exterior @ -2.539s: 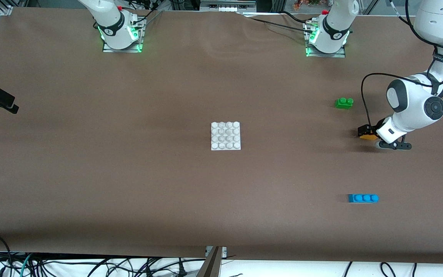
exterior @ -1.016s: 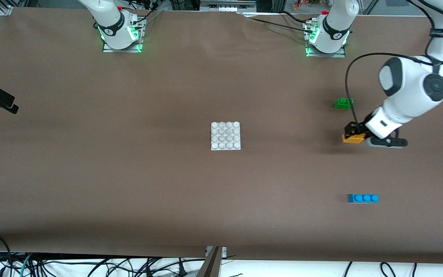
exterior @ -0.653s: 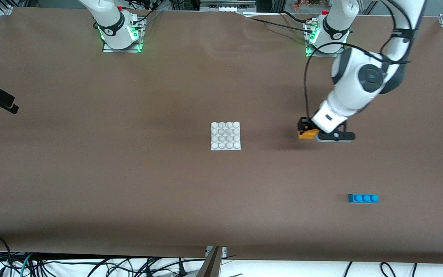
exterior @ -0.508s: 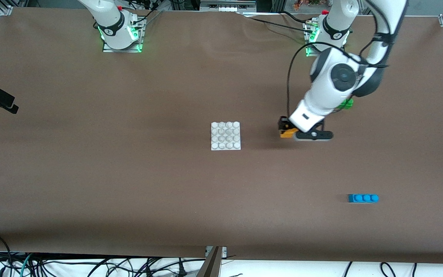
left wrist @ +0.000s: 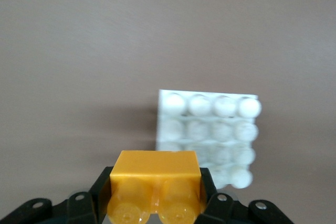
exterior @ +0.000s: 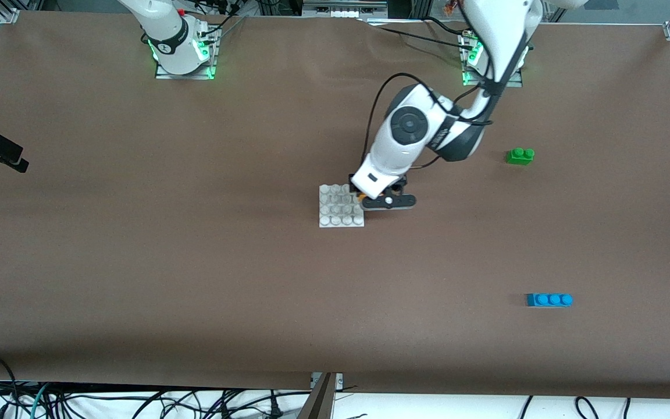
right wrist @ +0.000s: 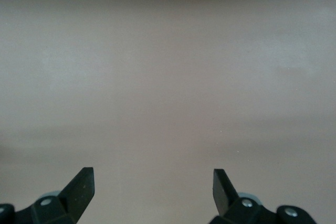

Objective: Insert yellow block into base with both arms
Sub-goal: 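Lift the yellow block and carry it over the white base plate, then lower the yellow block and press it onto the base plate studs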

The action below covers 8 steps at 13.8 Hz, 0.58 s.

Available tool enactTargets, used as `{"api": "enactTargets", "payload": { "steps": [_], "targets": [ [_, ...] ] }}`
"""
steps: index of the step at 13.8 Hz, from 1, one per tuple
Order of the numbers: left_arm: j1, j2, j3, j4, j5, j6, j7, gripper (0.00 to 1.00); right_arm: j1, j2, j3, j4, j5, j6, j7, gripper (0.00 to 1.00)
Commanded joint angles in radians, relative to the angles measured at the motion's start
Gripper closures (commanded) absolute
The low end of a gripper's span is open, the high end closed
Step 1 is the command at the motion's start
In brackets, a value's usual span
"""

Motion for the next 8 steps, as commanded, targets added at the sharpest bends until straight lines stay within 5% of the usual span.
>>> {"api": "enactTargets", "payload": {
  "steps": [1,8],
  "targets": [
    [-0.041,0.082,0.020,0.109,-0.022,-0.037,-0.074,1.00,-0.009,-0.003,0.005,-0.005,0.005,0.003,-0.010,0.00],
    [-0.089,0.154,0.021,0.167,-0.013,-0.035,-0.124,1.00,-0.012,-0.003,0.005,-0.005,0.005,0.002,-0.012,0.00]
  ]
}}
